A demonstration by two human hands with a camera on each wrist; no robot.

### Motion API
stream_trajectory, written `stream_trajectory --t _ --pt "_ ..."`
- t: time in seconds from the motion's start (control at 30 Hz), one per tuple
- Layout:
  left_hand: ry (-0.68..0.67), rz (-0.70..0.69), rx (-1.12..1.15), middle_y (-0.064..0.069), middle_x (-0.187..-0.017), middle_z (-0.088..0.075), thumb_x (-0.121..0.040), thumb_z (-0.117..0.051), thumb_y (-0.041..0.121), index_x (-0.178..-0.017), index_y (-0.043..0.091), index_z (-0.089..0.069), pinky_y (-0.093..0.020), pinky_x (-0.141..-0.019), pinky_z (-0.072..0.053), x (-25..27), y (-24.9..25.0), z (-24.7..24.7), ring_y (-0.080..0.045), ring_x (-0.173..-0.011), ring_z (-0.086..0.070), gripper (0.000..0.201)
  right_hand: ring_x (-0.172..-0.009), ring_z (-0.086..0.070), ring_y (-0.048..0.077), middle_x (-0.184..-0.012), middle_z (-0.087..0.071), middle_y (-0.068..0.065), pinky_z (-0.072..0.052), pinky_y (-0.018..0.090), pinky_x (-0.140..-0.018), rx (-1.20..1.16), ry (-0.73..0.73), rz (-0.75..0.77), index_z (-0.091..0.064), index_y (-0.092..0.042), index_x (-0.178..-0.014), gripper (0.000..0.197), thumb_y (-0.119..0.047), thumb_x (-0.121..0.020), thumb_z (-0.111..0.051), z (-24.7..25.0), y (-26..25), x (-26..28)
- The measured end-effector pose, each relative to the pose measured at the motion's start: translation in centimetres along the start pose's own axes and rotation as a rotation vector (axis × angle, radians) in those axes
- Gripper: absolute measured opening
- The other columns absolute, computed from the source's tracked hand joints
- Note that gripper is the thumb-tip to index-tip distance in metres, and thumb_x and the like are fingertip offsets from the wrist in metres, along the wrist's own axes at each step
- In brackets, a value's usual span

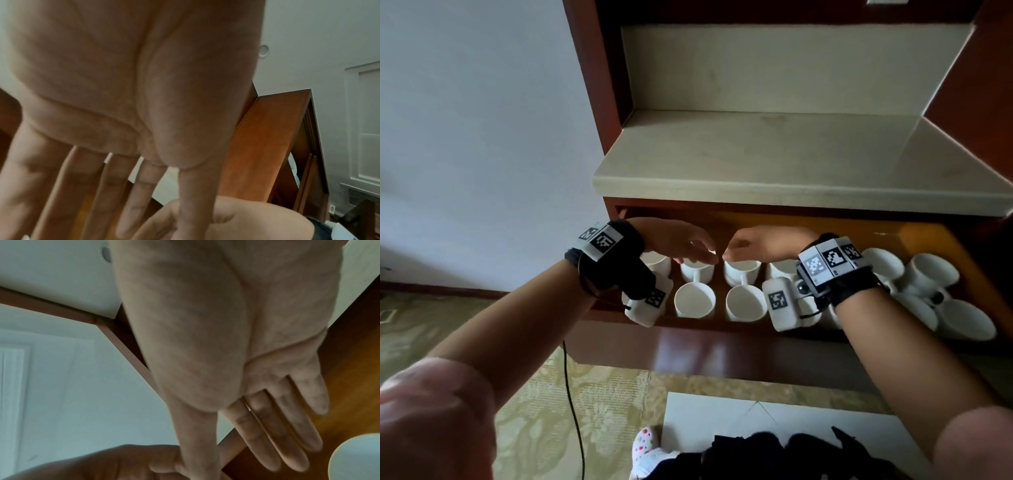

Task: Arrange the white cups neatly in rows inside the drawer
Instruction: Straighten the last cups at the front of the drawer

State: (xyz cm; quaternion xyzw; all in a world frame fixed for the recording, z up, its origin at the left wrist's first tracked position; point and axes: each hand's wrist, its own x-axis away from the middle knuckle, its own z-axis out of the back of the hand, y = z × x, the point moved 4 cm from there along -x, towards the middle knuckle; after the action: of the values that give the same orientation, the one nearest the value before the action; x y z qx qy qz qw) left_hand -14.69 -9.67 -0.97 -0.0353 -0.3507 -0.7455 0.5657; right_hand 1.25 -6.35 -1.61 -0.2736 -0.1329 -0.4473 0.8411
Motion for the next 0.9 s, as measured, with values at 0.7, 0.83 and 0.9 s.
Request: stream_trajectory --t 0.7,0.83,0.9 --pt "-0.254 -0.392 0.017 0.018 -0.100 -0.062 -0.075 -0.080 0.022 -0.122 0.019 -0.061 -0.006 -0.076 -0.046 -4.2 8.7 -9.9 0.004 -0.081 -0.060 0.051 -0.087 -0.060 0.004 -0.092 -0.064 -0.014 -0.051 0.028 -0.079 -0.042 -0.148 0.053 -0.061 -0.032 -0.102 0.041 -0.049 -0.069 -0.077 -6.0 8.7 8.7" --pt "-0.230 -0.463 -0.026 0.007 -0.109 -0.066 -0.073 -0.082 0.023 -0.119 0.018 -0.062 -0.013 -0.082 -0.047 -4.7 9.0 -9.9 0.008 -0.078 -0.061 0.050 -0.081 -0.058 0.001 -0.082 -0.061 -0.015 -0.045 0.021 -0.072 -0.095 -0.079 0.068 -0.062 -0.031 -0.094 0.033 -0.045 -0.070 -0.079 -5.9 8.8 9.0" --pt "-0.239 -0.483 -0.004 0.008 -0.109 -0.066 -0.073 -0.082 0.021 -0.117 0.018 -0.063 -0.016 -0.085 -0.047 -4.9 8.9 -9.8 0.015 -0.079 -0.059 0.048 -0.079 -0.059 -0.002 -0.079 -0.062 -0.019 -0.044 0.018 -0.070 -0.114 -0.067 0.077 -0.063 -0.032 -0.092 0.031 -0.044 -0.069 -0.079 -5.9 8.8 8.9"
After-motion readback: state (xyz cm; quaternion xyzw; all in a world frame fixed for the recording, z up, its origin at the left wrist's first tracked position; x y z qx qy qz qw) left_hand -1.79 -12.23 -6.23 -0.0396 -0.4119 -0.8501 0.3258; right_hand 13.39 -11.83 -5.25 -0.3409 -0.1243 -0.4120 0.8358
